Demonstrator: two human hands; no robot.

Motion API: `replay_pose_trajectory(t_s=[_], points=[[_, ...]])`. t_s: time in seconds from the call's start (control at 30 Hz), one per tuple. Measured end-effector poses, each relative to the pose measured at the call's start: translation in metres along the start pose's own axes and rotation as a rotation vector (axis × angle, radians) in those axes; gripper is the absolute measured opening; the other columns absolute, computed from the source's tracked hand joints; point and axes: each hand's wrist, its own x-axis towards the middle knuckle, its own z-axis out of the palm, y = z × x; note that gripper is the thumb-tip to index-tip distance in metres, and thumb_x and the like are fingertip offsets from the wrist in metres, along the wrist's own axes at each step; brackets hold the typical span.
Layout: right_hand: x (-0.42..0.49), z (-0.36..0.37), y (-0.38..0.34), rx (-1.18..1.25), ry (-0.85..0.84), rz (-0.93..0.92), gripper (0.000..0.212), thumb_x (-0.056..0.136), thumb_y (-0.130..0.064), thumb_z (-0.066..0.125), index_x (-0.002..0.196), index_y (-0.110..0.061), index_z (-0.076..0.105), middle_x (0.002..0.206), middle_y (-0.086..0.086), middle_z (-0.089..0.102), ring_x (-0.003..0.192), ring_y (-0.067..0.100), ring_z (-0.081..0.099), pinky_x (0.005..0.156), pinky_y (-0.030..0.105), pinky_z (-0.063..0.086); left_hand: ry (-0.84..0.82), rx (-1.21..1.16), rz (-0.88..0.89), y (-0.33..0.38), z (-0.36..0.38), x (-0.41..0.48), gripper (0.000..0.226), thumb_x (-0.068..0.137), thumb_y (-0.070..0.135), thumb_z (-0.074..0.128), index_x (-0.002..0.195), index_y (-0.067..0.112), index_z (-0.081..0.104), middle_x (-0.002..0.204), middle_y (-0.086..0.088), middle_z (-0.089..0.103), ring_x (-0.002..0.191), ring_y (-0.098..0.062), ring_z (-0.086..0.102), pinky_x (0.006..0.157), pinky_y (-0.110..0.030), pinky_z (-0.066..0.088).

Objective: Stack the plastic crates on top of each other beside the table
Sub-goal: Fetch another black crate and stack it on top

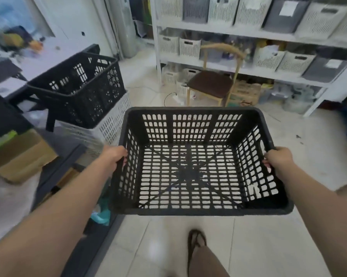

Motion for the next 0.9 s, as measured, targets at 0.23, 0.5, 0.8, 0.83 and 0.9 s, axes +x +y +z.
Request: replay_pose_trajectory(t_s=[0.23, 0.5, 0.8, 0.83, 0.9], points=[[0.147, 0.089, -0.094, -0.055, -0.09, -0.01, 0.032, 0.09, 0.007, 0.043, 0.119, 0.011, 0.056, 0.068, 0.012, 0.053, 0.053, 0.022, 0.052, 0.028, 0.015, 0.04, 0.154, -0.023, 0.022, 0.12, 0.042, 0.105, 0.011, 0.088, -0.006, 0.046, 0.096, -0.008, 0.053, 0.063, -0.016, 0.048, 0.051, -0.023, 0.044, 0.048, -0.031, 0.038], [0.265, 0.21, -0.269, -0.112, -0.22, -0.151, 0.035, 0.091, 0.0, 0.047, 0.124, -0.004, 0.054, 0.097, 0.024, 0.064, 0.05, 0.018, 0.057, 0.039, 0.024, 0.046, 0.346, -0.207, 0.015, 0.262, 0.017, 0.175, 0.009, 0.082, -0.004, 0.052, 0.074, 0.0, 0.05, 0.065, -0.015, 0.049, 0.051, -0.026, 0.044, 0.052, -0.031, 0.037], [0.302, 0.409, -0.477, -0.162, -0.434, -0.418, 0.02, 0.088, 0.002, 0.044, 0.097, 0.003, 0.062, 0.069, 0.017, 0.058, 0.046, 0.023, 0.054, 0.036, 0.023, 0.041, 0.604, -0.358, 0.08, 0.391, -0.1, 0.27, 0.013, 0.073, -0.006, 0.056, 0.068, -0.002, 0.045, 0.057, -0.022, 0.049, 0.042, -0.026, 0.047, 0.045, -0.03, 0.04], [0.301, 0.432, -0.5, -0.166, -0.462, -0.446, 0.018, 0.087, 0.004, 0.043, 0.092, 0.004, 0.06, 0.065, 0.018, 0.056, 0.039, 0.022, 0.055, 0.031, 0.019, 0.038, 0.626, -0.365, 0.089, 0.401, -0.117, 0.279, 0.012, 0.07, -0.006, 0.056, 0.067, -0.002, 0.045, 0.047, -0.022, 0.049, 0.034, -0.025, 0.047, 0.041, -0.027, 0.041], [0.295, 0.477, -0.545, -0.165, -0.524, -0.512, 0.017, 0.086, 0.007, 0.041, 0.086, 0.004, 0.057, 0.061, 0.018, 0.052, 0.032, 0.02, 0.052, 0.027, 0.016, 0.034, 0.674, -0.377, 0.108, 0.417, -0.15, 0.293, 0.009, 0.069, -0.004, 0.053, 0.067, -0.002, 0.044, 0.027, -0.015, 0.044, 0.018, -0.021, 0.043, 0.03, -0.02, 0.04]])
